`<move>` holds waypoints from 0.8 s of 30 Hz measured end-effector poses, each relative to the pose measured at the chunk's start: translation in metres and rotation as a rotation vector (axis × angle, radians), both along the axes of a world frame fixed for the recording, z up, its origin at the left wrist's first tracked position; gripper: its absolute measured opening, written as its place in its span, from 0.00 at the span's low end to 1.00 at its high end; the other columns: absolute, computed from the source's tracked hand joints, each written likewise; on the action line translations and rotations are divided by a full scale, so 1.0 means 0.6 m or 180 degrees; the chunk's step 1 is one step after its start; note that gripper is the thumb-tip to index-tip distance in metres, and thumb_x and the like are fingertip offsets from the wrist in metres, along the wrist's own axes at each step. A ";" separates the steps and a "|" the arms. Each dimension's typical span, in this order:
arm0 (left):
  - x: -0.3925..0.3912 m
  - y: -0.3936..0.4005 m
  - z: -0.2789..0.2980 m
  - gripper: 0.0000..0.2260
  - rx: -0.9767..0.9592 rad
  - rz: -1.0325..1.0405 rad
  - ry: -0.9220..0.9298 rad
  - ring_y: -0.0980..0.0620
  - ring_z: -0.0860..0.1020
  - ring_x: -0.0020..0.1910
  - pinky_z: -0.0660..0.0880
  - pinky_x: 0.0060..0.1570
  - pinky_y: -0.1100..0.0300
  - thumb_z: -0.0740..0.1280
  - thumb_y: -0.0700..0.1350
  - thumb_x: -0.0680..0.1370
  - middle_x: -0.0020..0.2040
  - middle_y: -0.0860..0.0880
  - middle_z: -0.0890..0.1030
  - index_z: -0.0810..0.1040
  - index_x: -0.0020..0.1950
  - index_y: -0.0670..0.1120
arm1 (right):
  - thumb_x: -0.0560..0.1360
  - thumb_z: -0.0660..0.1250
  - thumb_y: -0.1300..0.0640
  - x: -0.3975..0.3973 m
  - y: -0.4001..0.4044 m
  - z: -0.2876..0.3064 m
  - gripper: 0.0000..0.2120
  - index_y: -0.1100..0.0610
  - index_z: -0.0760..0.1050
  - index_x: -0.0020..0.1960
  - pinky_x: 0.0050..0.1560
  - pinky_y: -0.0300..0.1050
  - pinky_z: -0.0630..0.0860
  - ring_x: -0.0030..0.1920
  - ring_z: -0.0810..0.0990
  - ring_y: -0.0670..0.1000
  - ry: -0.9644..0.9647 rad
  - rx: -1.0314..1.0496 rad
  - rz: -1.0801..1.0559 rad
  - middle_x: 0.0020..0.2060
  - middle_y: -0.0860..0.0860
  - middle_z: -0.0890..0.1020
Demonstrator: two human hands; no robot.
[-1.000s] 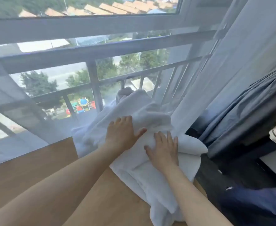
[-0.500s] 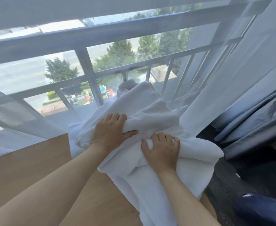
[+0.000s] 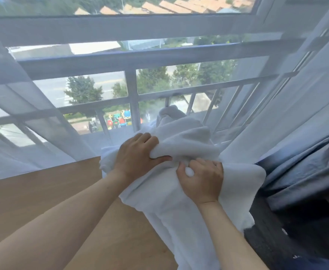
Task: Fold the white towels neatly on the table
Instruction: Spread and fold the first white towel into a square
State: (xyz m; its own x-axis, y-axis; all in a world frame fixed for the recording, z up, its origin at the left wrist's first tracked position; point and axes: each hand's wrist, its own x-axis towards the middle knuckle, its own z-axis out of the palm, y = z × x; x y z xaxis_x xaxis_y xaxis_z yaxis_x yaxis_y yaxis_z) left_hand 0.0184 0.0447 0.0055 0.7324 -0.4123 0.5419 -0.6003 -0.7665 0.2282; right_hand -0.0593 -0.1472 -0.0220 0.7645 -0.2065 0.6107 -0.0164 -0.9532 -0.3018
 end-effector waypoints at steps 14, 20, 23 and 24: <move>-0.231 0.414 0.129 0.28 -0.0305 0.0950 -0.0365 0.47 0.78 0.35 0.66 0.31 0.60 0.63 0.71 0.70 0.35 0.52 0.77 0.76 0.40 0.45 | 0.71 0.65 0.48 -0.104 0.387 0.152 0.20 0.53 0.66 0.24 0.39 0.48 0.69 0.27 0.73 0.54 -0.0317 -0.0096 0.1309 0.21 0.49 0.71; -0.369 0.640 0.095 0.29 -0.0323 0.1589 -0.0083 0.45 0.81 0.39 0.70 0.35 0.57 0.61 0.73 0.70 0.41 0.53 0.80 0.79 0.45 0.47 | 0.71 0.63 0.45 -0.167 0.623 0.123 0.21 0.53 0.63 0.24 0.42 0.45 0.66 0.27 0.72 0.52 -0.0018 -0.0111 0.1950 0.21 0.48 0.70; -0.420 0.732 0.068 0.29 -0.0371 0.1907 0.0199 0.47 0.82 0.46 0.72 0.41 0.54 0.63 0.74 0.71 0.51 0.55 0.82 0.79 0.55 0.52 | 0.72 0.62 0.44 -0.191 0.724 0.098 0.19 0.48 0.59 0.27 0.43 0.45 0.69 0.29 0.75 0.52 0.0172 -0.0058 0.2287 0.23 0.47 0.72; -0.435 0.760 0.057 0.28 -0.0365 0.1966 0.0193 0.47 0.82 0.45 0.71 0.40 0.55 0.63 0.73 0.71 0.50 0.55 0.82 0.79 0.55 0.51 | 0.72 0.61 0.44 -0.199 0.755 0.088 0.19 0.48 0.59 0.27 0.43 0.44 0.68 0.29 0.75 0.52 0.0248 -0.0049 0.2370 0.23 0.47 0.72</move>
